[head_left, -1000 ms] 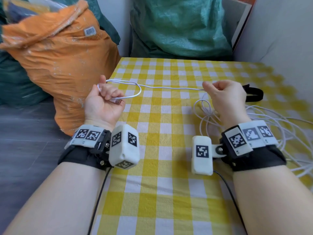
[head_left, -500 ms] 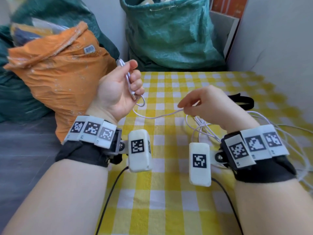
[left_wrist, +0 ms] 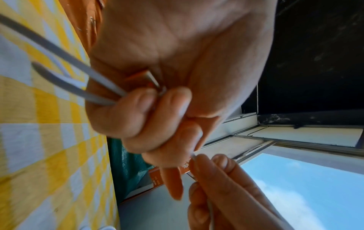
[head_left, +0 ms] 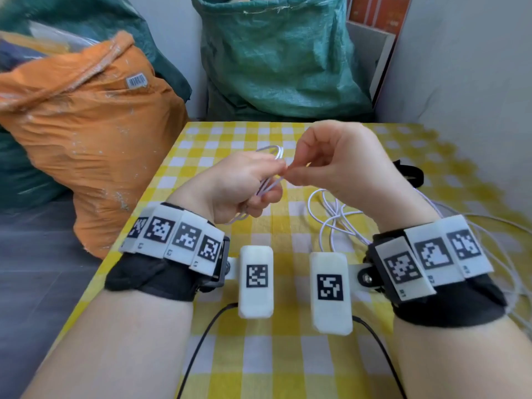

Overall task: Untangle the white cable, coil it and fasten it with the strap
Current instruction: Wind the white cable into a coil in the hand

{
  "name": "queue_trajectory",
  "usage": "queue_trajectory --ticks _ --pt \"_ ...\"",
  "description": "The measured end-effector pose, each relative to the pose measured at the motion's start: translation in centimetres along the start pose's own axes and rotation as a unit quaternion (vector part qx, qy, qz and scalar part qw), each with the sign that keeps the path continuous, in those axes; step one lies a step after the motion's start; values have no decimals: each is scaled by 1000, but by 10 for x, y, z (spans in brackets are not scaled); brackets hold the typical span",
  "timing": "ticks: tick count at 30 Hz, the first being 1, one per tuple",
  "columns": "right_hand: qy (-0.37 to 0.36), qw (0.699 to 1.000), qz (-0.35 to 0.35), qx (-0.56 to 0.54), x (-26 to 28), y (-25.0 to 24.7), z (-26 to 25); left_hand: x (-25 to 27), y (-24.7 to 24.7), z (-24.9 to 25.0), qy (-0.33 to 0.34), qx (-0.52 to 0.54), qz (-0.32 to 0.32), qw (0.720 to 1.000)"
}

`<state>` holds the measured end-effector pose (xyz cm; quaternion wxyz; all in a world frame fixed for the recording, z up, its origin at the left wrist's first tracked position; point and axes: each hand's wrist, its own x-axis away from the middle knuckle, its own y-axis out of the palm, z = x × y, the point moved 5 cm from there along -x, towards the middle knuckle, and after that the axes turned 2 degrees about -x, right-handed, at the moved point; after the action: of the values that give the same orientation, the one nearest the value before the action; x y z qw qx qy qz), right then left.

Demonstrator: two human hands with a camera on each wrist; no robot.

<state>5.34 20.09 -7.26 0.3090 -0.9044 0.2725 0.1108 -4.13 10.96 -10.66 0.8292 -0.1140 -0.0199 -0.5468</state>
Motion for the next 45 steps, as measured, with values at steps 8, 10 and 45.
queue_trajectory --ticks 8,10,45 --pt "2 994 95 56 -10 -17 -6 3 -7 -2 -12 102 -133 986" --pt "16 994 97 43 -13 -19 -4 5 -13 1 -11 195 -162 967" --pt "184 934 77 -296 -5 1 39 -5 -18 -23 -69 320 -98 940"
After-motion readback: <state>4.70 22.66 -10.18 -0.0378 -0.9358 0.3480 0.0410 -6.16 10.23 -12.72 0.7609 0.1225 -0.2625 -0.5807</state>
